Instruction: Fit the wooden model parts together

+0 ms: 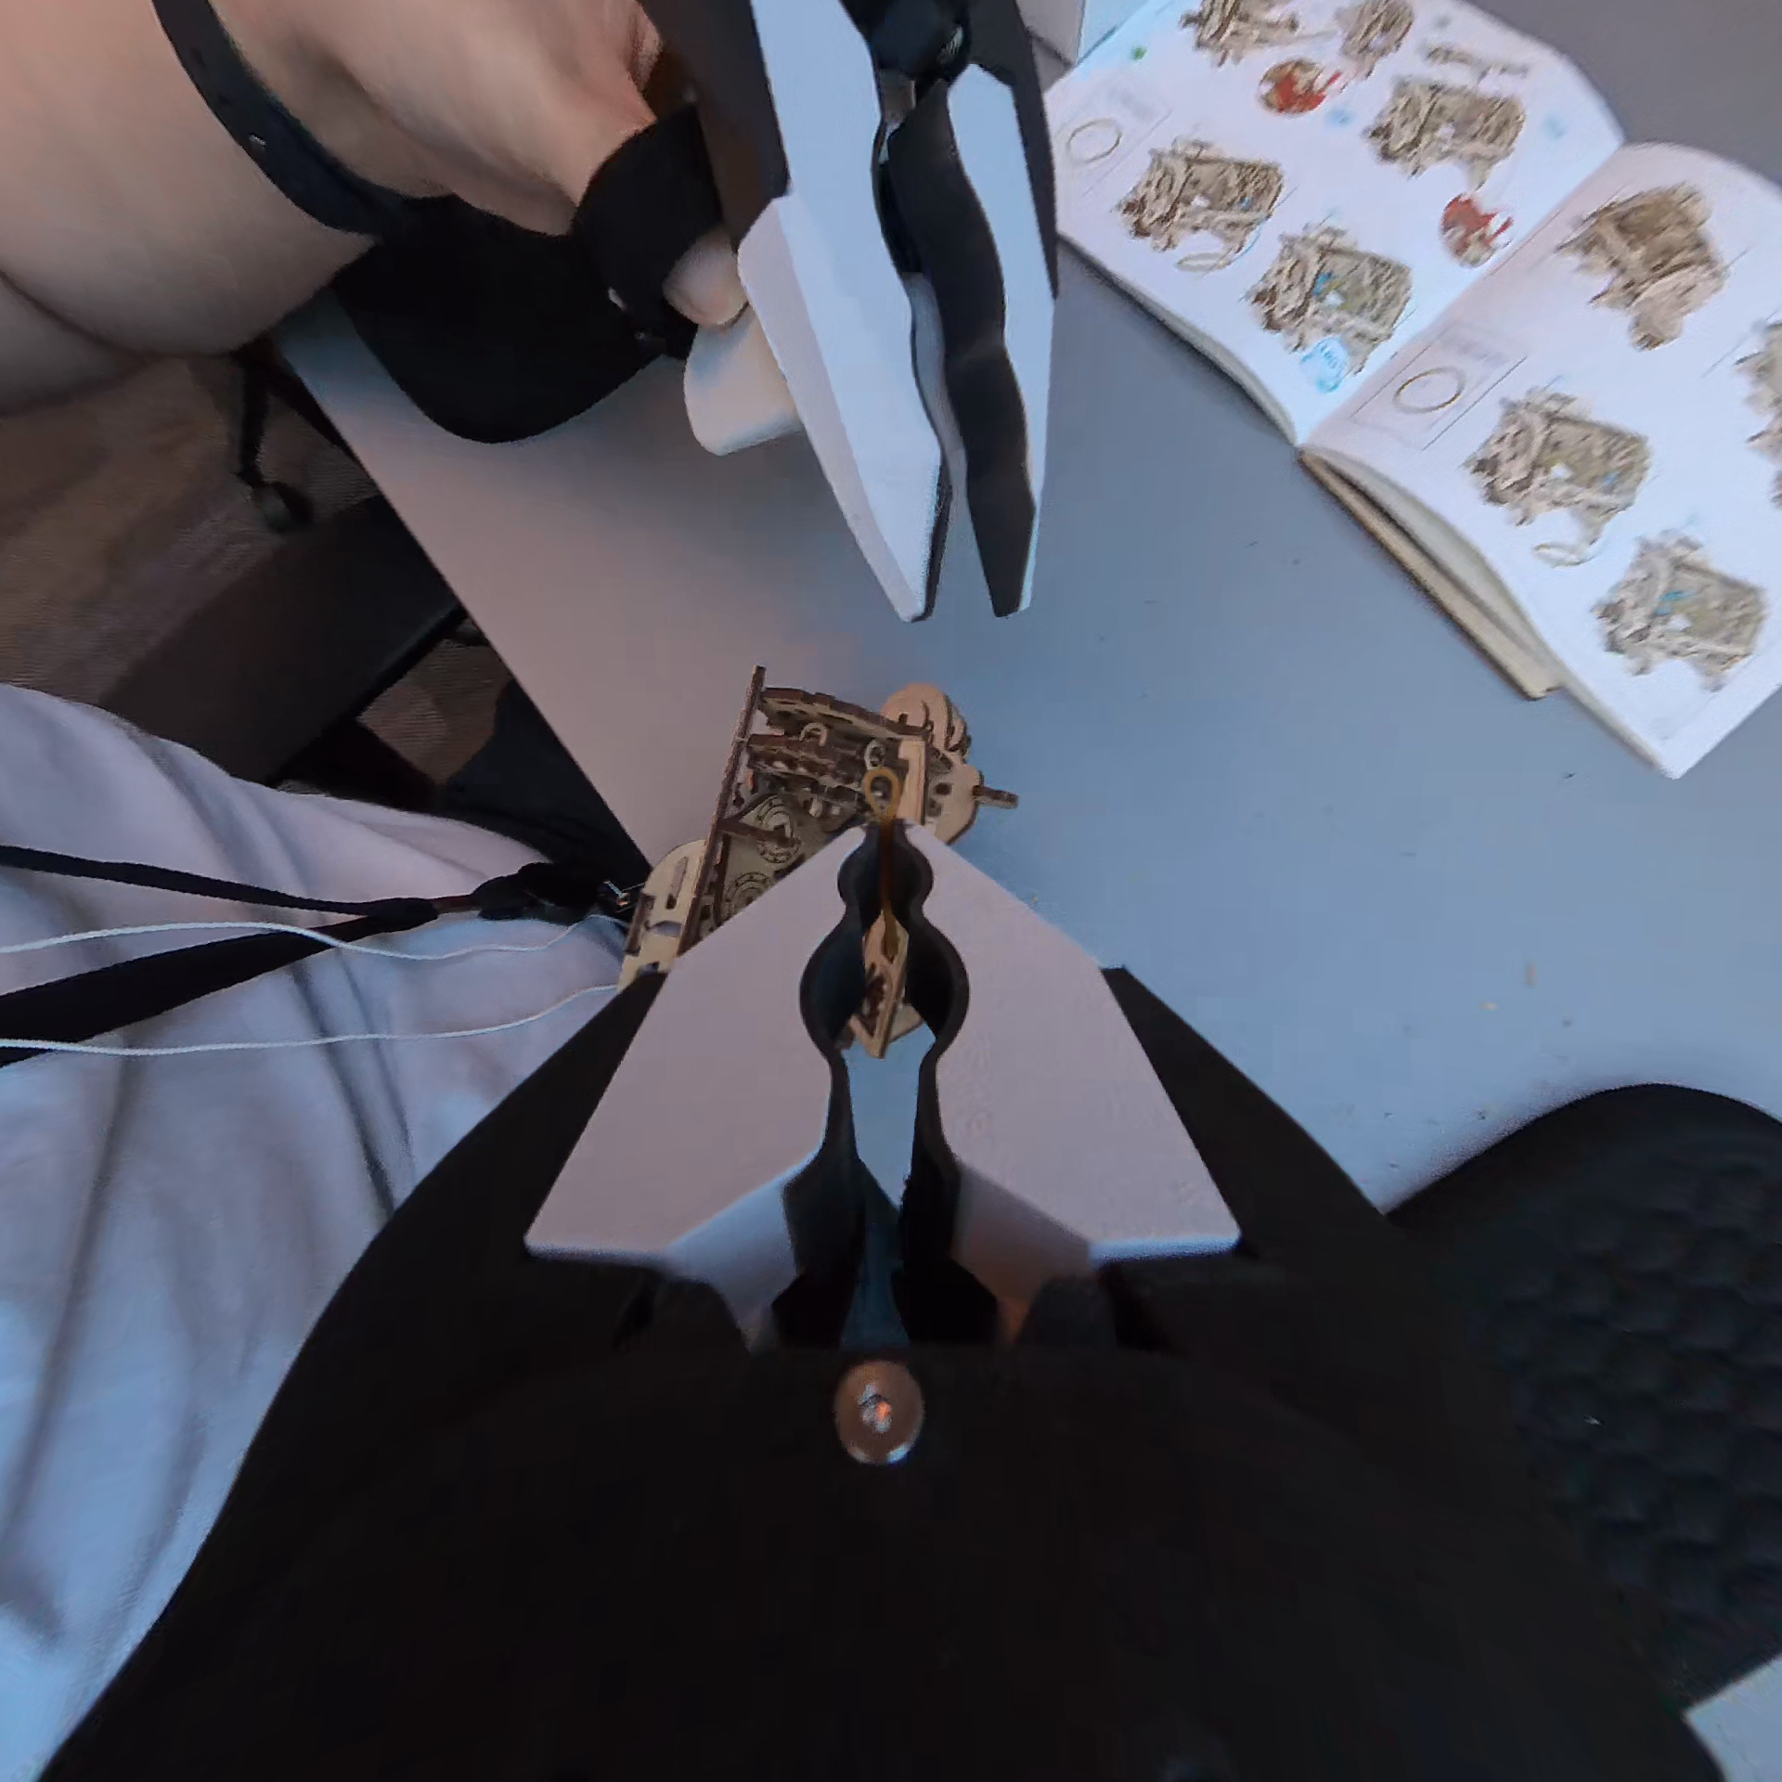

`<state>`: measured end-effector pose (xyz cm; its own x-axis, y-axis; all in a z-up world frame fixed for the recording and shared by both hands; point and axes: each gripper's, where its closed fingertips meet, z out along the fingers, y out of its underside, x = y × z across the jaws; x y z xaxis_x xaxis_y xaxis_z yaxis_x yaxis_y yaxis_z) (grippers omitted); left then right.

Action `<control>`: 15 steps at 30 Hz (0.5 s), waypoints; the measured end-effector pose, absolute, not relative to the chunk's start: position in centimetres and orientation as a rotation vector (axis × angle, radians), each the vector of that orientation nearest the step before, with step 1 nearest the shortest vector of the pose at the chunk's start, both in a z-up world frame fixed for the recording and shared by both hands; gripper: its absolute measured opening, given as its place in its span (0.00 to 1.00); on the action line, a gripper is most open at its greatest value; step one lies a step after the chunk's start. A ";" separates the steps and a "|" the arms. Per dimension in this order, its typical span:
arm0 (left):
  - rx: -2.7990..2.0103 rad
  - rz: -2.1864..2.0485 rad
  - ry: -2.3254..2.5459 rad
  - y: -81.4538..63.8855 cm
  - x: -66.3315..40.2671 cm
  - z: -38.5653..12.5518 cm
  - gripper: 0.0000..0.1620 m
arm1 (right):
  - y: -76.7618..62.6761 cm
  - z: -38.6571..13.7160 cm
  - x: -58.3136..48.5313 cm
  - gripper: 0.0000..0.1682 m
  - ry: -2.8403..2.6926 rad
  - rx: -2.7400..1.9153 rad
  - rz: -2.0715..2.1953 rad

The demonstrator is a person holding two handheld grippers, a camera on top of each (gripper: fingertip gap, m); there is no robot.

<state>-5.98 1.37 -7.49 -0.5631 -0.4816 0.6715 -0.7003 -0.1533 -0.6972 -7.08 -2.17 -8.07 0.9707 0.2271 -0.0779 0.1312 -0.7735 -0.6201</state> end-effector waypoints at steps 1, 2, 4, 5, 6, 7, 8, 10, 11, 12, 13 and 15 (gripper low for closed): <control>1.367 1.759 -1.926 1.2 -6.1 -8.1 0.17 | -2.3 -8.4 -7.3 0.00 -0.235 -2.492 0.238; 1.362 1.734 -1.922 0.9 -6.3 -8.5 0.19 | -2.5 -8.8 -7.4 0.00 -0.224 -2.523 0.268; 1.333 1.716 -1.903 0.1 -6.6 -8.6 0.21 | -2.6 -9.3 -7.8 0.00 -0.204 -2.572 0.325; 1.320 1.698 -1.919 -0.1 -6.7 -8.9 0.23 | -2.6 -9.4 -8.1 0.00 -0.196 -2.592 0.356; 1.307 1.674 -1.951 -0.3 -6.8 -9.2 0.27 | -2.6 -9.4 -8.4 0.00 -0.185 -2.607 0.395; 1.282 1.660 -1.982 -0.4 -7.0 -9.4 0.30 | -2.7 -9.5 -8.7 0.00 -0.172 -2.625 0.440; 1.240 1.665 -2.005 -0.6 -7.1 -9.3 0.31 | -2.7 -9.6 -8.8 0.00 -0.154 -2.645 0.476; 1.123 1.703 -2.050 -0.6 -7.6 -8.9 0.34 | -2.7 -10.0 -8.9 0.00 -0.114 -2.683 0.528; 1.051 1.729 -2.077 -0.6 -7.9 -8.6 0.37 | -2.7 -10.2 -9.1 0.00 -0.093 -2.693 0.564; 0.979 1.750 -2.114 -0.5 -8.1 -8.4 0.38 | -2.7 -10.3 -9.2 0.00 -0.073 -2.705 0.600; 0.926 1.758 -2.164 -0.3 -8.2 -8.3 0.41 | -2.7 -10.4 -9.3 0.00 -0.054 -2.714 0.624; 0.850 1.748 -2.260 0.1 -8.3 -8.4 0.49 | -2.8 -10.5 -9.5 0.00 -0.029 -2.726 0.659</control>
<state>-8.30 0.09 -8.45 -0.8254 -0.3357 0.4539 -0.5237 0.1549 -0.8377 -9.47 -2.75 -10.51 0.8925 0.0972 -0.4404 -0.0579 -0.9437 -0.3257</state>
